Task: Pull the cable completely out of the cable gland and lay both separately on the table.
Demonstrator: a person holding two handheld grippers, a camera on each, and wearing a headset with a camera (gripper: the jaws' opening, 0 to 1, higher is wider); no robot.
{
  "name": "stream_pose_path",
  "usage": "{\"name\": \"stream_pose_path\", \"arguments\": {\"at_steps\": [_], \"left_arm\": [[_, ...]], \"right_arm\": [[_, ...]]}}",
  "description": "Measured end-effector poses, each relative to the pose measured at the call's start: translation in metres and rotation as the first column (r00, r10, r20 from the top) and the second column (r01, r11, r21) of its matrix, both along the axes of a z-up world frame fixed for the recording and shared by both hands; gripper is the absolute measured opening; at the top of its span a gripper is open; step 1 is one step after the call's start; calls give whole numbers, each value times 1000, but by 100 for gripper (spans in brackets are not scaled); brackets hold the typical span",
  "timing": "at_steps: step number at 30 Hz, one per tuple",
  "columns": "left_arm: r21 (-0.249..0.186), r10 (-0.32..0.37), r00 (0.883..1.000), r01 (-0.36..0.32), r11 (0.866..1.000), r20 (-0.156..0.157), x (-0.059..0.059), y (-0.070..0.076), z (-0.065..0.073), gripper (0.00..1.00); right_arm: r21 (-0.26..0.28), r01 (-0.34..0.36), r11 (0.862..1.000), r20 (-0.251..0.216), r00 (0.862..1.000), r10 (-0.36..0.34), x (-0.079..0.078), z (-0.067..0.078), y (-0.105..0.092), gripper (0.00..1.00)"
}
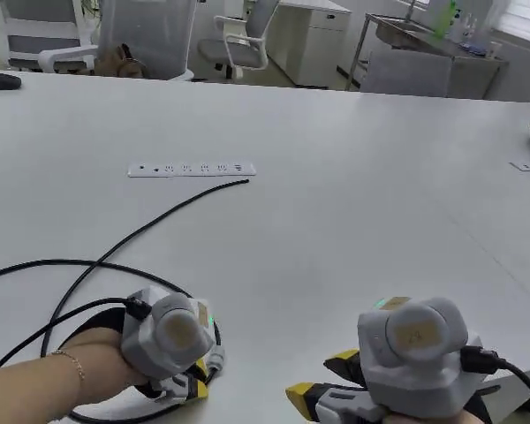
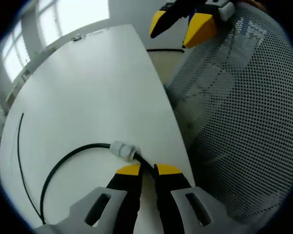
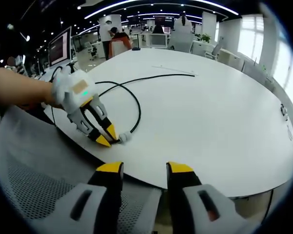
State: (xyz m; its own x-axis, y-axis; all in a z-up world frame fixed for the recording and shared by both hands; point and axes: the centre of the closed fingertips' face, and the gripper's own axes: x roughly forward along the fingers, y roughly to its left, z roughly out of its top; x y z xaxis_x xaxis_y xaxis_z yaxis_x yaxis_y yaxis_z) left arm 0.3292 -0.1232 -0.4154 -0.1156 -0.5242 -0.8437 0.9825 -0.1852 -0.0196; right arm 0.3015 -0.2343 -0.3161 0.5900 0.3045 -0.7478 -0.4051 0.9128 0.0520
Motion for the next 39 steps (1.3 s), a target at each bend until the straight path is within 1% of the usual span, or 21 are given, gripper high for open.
{"name": "stream_pose_path", "arguments": {"at_steps": [3, 5, 8, 9, 11, 12, 14, 17, 20, 22, 23, 25, 26, 28, 29, 30, 31, 32, 34, 37, 39], "left_arm": [[35, -53, 998, 54, 998, -32, -7, 16, 0, 11], [93, -63, 996, 69, 993, -67, -10, 34, -1, 11], [135, -75, 995, 82, 987, -58, -9, 57, -2, 10], [148, -56, 997, 63, 987, -52, -6, 63, -2, 10], [172, 71, 996, -62, 983, -51, 5, 76, -2, 9], [173, 174, 983, -162, 972, -53, 13, 81, -2, 9], [153, 279, 960, -270, 950, -37, 24, 86, -1, 9], [73, 419, 908, -418, 906, 2, 41, 83, 10, 22], [16, 516, 856, -516, 857, -35, 44, 69, 16, 37], [5, 575, 816, -576, 818, -64, 43, 60, 15, 40], [7, 590, 804, -591, 807, -74, 42, 57, 14, 40], [-6, 598, 797, -601, 800, -81, 43, 50, 11, 39], [-11, 614, 785, -617, 787, -80, 44, 46, 9, 37], [58, 680, 731, -677, 734, -62, 45, 56, 1, 29], [46, 665, 744, -663, 747, -64, 45, 53, 1, 23], [65, 672, 739, -670, 740, -42, 46, 59, -3, 20], [11, 651, 759, -651, 759, -12, 53, 55, 0, 18], [37, 634, 773, -633, 773, -11, 46, 55, 0, 18], [33, 590, 807, -590, 806, 33, 44, 55, 1, 18], [20, 513, 856, -515, 857, 61, 39, 52, 9, 17], [-15, 526, 850, -526, 851, 35, 41, 49, 24, 17]], "right_arm": [[-5, 3, 1000, -3, 1000, -3, 0, -1, -1, 37], [-9, 2, 1000, -6, 1000, -2, -1, -1, -1, 37], [-7, 1, 1000, -5, 1000, -1, -1, -1, 0, 37], [-7, 2, 1000, -5, 1000, -2, -1, -1, 0, 37], [-7, 3, 1000, -3, 1000, -3, 0, -1, 0, 37], [-6, 4, 1000, -2, 1000, -4, 0, -1, 0, 37], [-7, 4, 1000, 0, 1000, -4, 0, -1, 0, 37], [-8, 2, 1000, 1, 1000, -2, 0, 0, 0, 37], [-8, -1, 1000, 3, 1000, 1, 0, 0, 1, 37], [-8, -2, 1000, 4, 1000, 2, 0, 0, 1, 37], [-7, -1, 1000, 4, 1000, 1, 0, 0, 1, 37], [-7, 2, 1000, 5, 1000, -2, 0, 0, 1, 37], [-6, 3, 1000, 5, 1000, -3, 0, 0, 1, 37], [-5, 3, 1000, 5, 1000, -3, 0, 0, 1, 37], [-4, 3, 1000, 6, 1000, -3, 0, 0, 1, 37], [-4, 3, 1000, 6, 1000, -3, 0, 1, 1, 37], [-4, 4, 1000, 7, 1000, -4, 0, 1, 1, 37], [-3, 5, 1000, 7, 1000, -5, 0, 1, 1, 37], [-1, 5, 1000, 9, 1000, -5, 0, 1, 1, 37], [-1, 0, 1000, 6, 1000, 0, 0, 1, 2, 37], [-1, -11, 1000, -1, 1000, 11, -1, 0, 4, 37]]}}
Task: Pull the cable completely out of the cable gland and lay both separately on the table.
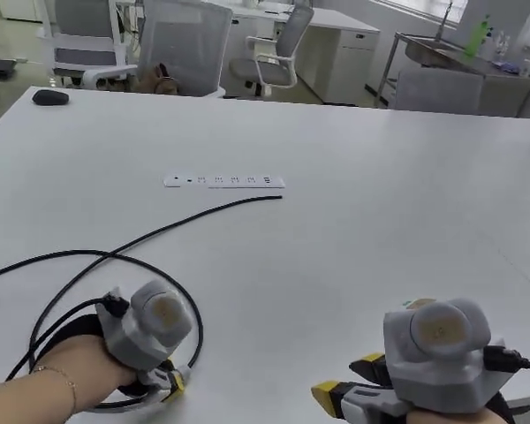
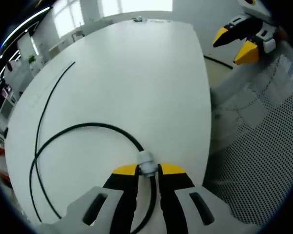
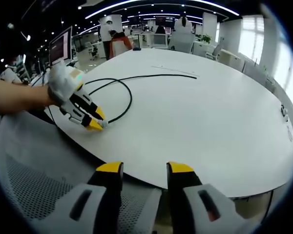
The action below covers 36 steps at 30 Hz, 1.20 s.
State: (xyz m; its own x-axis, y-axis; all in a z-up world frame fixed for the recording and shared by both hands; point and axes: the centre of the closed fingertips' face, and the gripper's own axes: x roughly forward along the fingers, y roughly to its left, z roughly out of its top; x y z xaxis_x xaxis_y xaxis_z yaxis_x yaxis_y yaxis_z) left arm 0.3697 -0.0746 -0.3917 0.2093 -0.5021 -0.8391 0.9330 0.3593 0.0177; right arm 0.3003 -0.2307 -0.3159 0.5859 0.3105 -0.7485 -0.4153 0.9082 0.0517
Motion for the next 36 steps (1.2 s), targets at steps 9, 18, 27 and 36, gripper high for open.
{"name": "stream_pose_path", "arguments": {"at_steps": [9, 18, 27, 36], "left_arm": [[-67, -103, 994, 105, 992, 38, -17, 1, 50, 17], [27, -371, 917, 371, 928, 150, -55, 13, 84, 17], [-5, -432, 883, 440, 898, 183, -82, 6, 114, 17], [42, -503, 841, 506, 862, 197, -97, 7, 114, 17]], "right_arm": [[34, -90, 995, -43, 995, 92, -8, -3, 14, 40], [192, -371, 909, -106, 913, 395, -14, 11, 51, 35], [130, -776, 617, -14, 620, 784, -10, 50, 133, 35], [126, -934, 335, -154, 315, 937, -30, 29, 166, 26]]}}
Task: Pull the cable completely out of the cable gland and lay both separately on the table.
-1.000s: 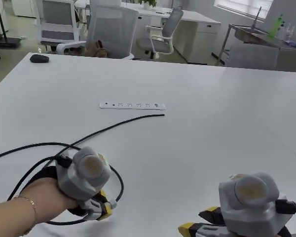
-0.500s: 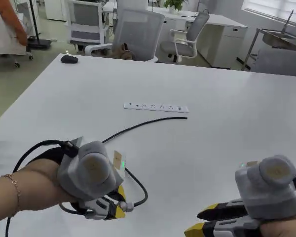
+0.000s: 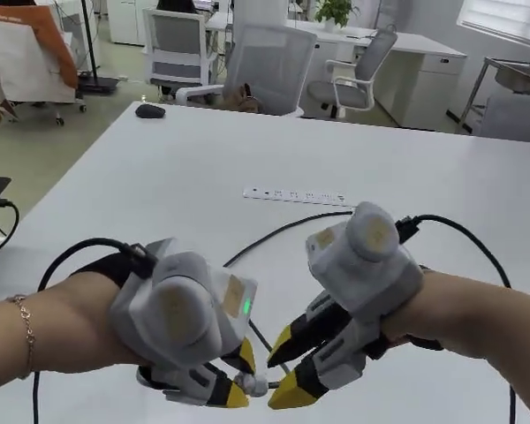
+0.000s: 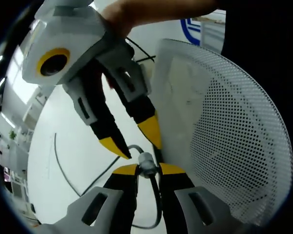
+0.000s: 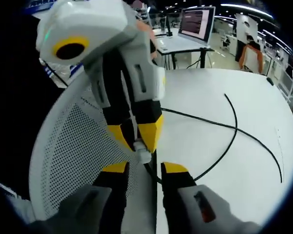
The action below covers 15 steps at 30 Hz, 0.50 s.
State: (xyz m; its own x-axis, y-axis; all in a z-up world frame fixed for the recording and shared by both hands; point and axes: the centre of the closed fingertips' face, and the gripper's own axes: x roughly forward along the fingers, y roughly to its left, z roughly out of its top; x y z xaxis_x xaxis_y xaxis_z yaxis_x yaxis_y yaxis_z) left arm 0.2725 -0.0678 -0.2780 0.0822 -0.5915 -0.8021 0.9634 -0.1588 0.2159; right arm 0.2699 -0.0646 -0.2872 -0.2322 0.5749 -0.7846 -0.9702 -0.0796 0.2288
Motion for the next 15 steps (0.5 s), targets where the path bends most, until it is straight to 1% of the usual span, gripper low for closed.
{"name": "stream_pose_path", "arguments": {"at_steps": [2, 4, 6, 8, 9, 11, 12, 14, 15], "left_arm": [[-1, 3, 1000, -3, 1000, 1, 0, 0, 0, 17], [-5, 6, 1000, -6, 1000, 3, 0, 1, -1, 17], [-13, 11, 1000, -11, 1000, -2, -1, 1, -1, 17], [-22, 25, 1000, -25, 999, -12, -1, 2, -3, 17], [-21, 29, 1000, -29, 999, -12, 0, 3, -4, 17], [-33, 52, 998, -53, 998, -41, 1, 4, -5, 17], [-44, 72, 996, -75, 996, -60, 2, 4, -5, 17], [-64, 106, 988, -113, 991, -112, 1, 3, -7, 17], [-83, 132, 980, -145, 986, -147, 1, 3, -7, 17]], "right_arm": [[4, -1, 1000, -9, 1000, 2, -1, -2, 4, 27], [19, -8, 1000, -17, 1000, 9, -2, -2, 9, 25], [33, -7, 999, -28, 1000, 8, -2, -1, 13, 22], [29, -19, 999, -30, 999, 20, -3, -2, 14, 16], [27, -15, 1000, -28, 999, 16, -4, -2, 14, 14], [22, -17, 1000, -9, 1000, 17, -5, -4, 15, 13], [19, -14, 1000, 10, 1000, 14, -4, -5, 15, 13], [16, -20, 1000, 45, 999, 19, -4, -5, 14, 13], [10, -17, 1000, 74, 997, 16, -4, -6, 14, 13]]}}
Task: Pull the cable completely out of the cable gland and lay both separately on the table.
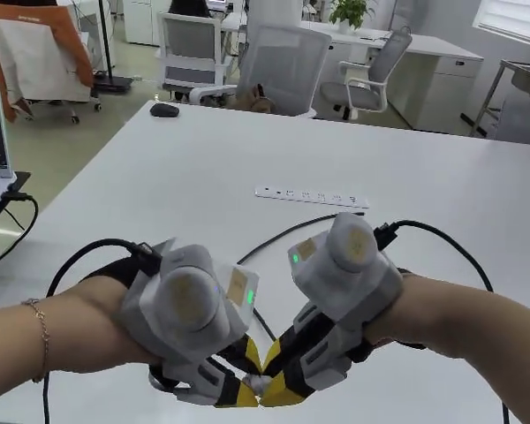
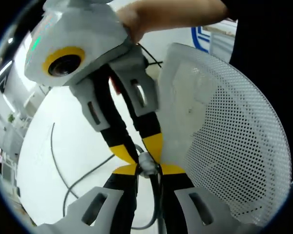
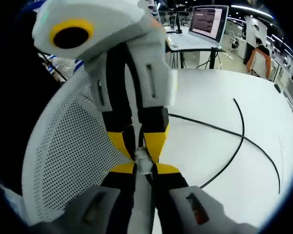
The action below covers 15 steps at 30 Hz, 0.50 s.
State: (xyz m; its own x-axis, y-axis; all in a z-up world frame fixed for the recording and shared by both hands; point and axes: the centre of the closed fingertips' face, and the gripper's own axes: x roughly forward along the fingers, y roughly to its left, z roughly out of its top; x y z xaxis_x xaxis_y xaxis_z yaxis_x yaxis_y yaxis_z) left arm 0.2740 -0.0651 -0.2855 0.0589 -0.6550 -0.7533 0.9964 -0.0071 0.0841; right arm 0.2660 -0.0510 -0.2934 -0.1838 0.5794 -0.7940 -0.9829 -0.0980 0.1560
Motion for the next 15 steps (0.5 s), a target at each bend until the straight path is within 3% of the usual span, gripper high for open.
{"name": "stream_pose_path", "arguments": {"at_steps": [4, 5, 6, 8, 9, 12, 13, 14, 15], "left_arm": [[-62, 98, 987, -106, 992, -124, 2, 0, -1, 17], [-75, 119, 981, -132, 988, -156, 3, 0, -1, 17], [-97, 148, 965, -172, 980, -216, 3, 0, -1, 17], [-112, 169, 948, -205, 972, -270, 4, 0, -3, 17], [-121, 184, 930, -233, 965, -317, 4, 0, -4, 17], [-142, 209, 890, -287, 947, -405, 5, -1, -4, 17], [-150, 223, 859, -323, 934, -462, 5, -1, -4, 17], [-151, 237, 834, -352, 924, -499, 6, -1, -4, 17], [-160, 247, 800, -388, 908, -546, 7, -1, -3, 17]], "right_arm": [[-9, 6, 1000, 118, 993, -5, 4, -2, -2, 12], [-11, 9, 1000, 155, 988, -7, 5, -3, -2, 12], [-12, 13, 1000, 174, 985, -11, 5, -3, -2, 12], [-5, 19, 1000, 231, 973, -17, 6, -3, -3, 12], [-5, 13, 1000, 253, 967, -11, 7, -4, -3, 12], [-2, 8, 1000, 336, 942, -7, 8, -5, -4, 12], [-2, 2, 1000, 360, 933, -1, 8, -5, -4, 12], [-3, -7, 1000, 389, 921, 7, 9, -5, -4, 12], [-10, -17, 1000, 428, 904, 19, 10, -4, -5, 12]]}}
